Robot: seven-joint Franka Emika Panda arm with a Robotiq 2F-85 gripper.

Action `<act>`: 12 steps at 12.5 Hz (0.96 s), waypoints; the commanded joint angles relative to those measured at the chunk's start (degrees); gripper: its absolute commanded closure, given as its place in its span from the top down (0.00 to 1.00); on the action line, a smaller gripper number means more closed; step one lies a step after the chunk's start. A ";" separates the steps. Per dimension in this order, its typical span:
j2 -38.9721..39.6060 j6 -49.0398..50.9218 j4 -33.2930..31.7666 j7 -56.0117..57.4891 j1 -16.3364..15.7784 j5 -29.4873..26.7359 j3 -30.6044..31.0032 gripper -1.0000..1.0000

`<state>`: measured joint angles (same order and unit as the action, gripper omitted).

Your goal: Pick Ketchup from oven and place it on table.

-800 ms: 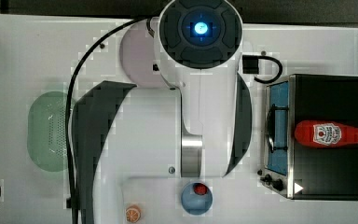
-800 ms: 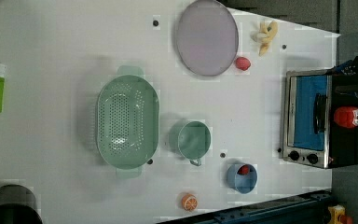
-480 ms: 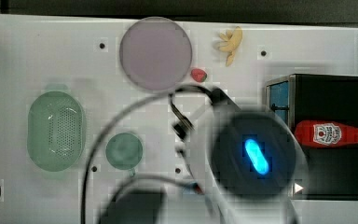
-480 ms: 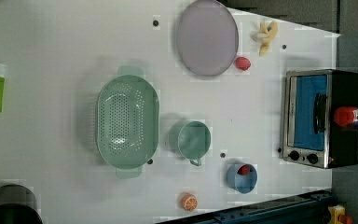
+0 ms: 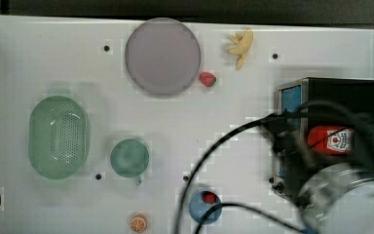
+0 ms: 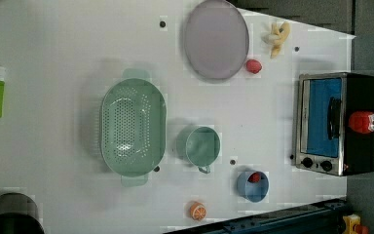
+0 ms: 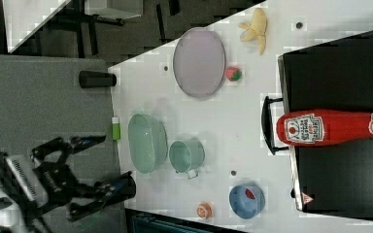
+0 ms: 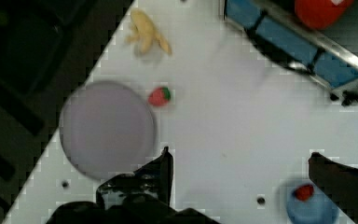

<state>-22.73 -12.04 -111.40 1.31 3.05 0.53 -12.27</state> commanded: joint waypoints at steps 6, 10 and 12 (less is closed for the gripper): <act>13.46 -8.58 -2.15 -1.02 2.20 -0.69 -13.22 1.00; 21.12 -17.71 -1.89 -1.02 2.33 -0.78 -18.28 1.00; 25.65 -21.26 -1.20 -1.06 2.42 -1.52 -20.34 1.00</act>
<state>2.74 -34.10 -113.30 1.31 5.69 -1.73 -31.45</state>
